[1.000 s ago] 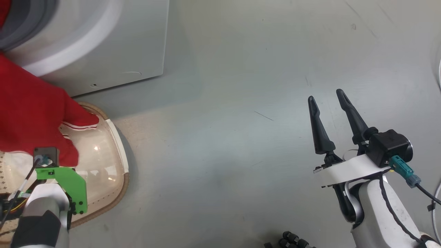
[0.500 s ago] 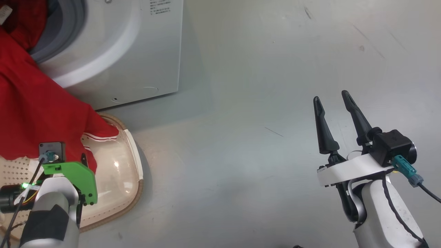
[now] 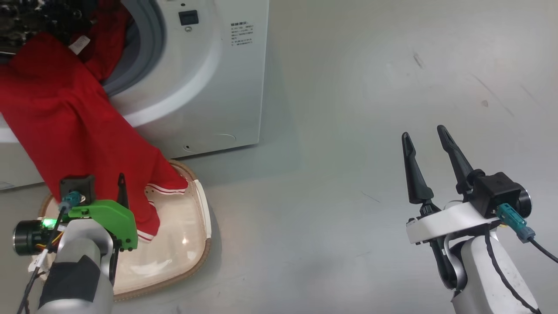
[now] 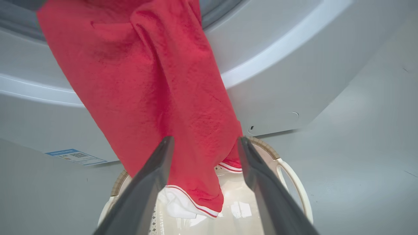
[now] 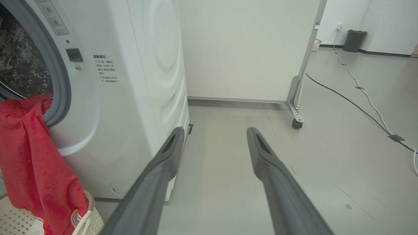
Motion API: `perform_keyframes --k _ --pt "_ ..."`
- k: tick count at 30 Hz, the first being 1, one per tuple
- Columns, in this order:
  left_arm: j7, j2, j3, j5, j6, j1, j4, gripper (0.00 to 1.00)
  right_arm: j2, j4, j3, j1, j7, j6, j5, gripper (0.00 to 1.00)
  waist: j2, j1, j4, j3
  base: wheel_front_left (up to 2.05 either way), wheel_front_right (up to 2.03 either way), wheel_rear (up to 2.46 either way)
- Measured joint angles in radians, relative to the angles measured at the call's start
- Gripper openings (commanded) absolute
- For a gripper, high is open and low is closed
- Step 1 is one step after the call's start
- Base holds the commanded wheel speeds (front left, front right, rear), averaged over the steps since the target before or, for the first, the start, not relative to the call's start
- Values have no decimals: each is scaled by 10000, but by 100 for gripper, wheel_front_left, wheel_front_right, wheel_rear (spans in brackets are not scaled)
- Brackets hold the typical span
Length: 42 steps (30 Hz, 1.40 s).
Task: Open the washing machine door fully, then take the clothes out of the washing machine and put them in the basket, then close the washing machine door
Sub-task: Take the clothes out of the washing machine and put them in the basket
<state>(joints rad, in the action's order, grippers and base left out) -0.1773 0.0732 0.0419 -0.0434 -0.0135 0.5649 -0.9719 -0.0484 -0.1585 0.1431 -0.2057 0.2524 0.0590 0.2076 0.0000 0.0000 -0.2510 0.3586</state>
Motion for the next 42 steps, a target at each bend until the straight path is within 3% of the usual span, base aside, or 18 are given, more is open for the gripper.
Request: perform_keyframes --k 15,27,42 --pt "-631 -282 -8 -385 -280 -77 368 100 -79 -182 -8 565 0 8 -109 100 0 0 739 -1266 0 0 0" --pt "-717 -372 161 -851 -449 -1033 1244 100 -77 -307 0 1037 0 12 -169 100 0 0 958 -1972 0 0 0" --pt "-723 -430 -75 -1049 -623 -2408 4017 100 -77 -286 -4 1337 0 13 -169 100 0 0 987 -2366 0 0 0"
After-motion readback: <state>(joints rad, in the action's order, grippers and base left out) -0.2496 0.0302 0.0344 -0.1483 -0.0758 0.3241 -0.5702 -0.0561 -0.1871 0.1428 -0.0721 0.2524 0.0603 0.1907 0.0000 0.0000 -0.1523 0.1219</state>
